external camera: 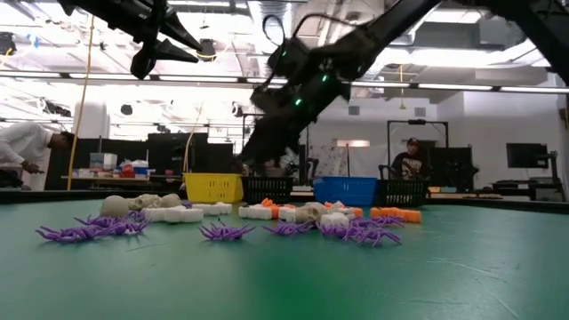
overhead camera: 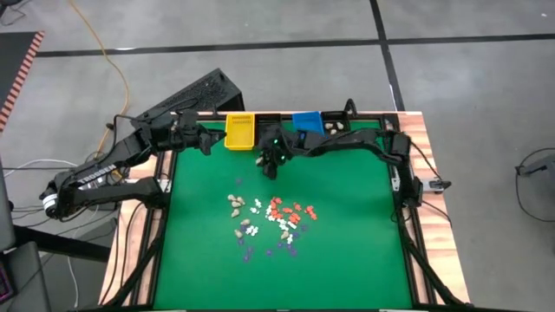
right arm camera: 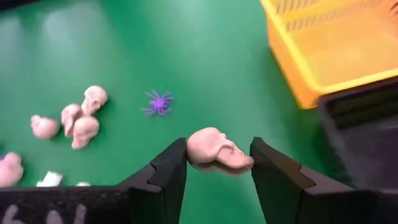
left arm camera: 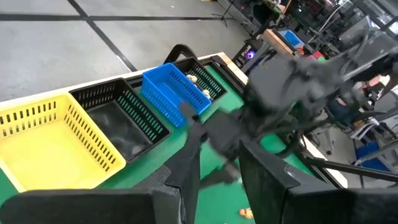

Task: Sort Halloween decoration
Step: Put the white skull toy into the right black basket

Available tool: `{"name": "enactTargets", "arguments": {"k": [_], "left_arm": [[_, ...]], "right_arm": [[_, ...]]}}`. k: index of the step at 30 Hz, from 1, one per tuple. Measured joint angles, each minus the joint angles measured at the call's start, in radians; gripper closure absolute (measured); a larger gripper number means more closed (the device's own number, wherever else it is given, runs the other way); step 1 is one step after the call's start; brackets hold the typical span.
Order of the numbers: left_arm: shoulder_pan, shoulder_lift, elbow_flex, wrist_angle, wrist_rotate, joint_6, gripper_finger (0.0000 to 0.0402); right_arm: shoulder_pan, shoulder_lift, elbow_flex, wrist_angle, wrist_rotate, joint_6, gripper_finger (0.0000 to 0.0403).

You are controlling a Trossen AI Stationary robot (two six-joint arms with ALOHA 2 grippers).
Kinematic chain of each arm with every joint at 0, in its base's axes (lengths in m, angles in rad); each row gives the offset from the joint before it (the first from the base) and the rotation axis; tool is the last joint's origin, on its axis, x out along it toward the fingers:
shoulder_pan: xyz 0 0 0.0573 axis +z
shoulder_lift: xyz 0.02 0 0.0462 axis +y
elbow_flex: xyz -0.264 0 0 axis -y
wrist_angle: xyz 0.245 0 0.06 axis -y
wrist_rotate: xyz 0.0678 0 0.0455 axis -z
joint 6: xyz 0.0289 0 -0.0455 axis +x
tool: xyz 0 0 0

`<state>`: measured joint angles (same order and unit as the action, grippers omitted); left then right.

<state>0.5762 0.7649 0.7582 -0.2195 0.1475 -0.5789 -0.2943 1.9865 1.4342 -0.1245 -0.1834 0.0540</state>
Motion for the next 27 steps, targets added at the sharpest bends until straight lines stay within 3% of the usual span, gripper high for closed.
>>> {"name": "enactTargets", "arguments": {"k": [9, 15, 22, 27], "left_arm": [[0.000, 0.000, 0.000, 0.000, 0.006, -0.011, 0.0301], [0.000, 0.000, 0.000, 0.000, 0.027, -0.012, 0.0301], [0.000, 0.000, 0.000, 0.000, 0.027, -0.012, 0.0301], [0.000, 0.000, 0.000, 0.000, 0.023, -0.012, 0.0301]], "right_arm": [[-0.185, -0.189, 0.000, -0.401, 0.004, -0.190, 0.0214], [-0.341, -0.276, 0.001, -0.577, 0.029, -0.247, 0.0219], [-0.488, -0.262, 0.001, -0.718, 0.056, -0.238, 0.0211], [-0.531, -0.206, 0.000, -0.784, 0.055, -0.238, 0.0211]]}}
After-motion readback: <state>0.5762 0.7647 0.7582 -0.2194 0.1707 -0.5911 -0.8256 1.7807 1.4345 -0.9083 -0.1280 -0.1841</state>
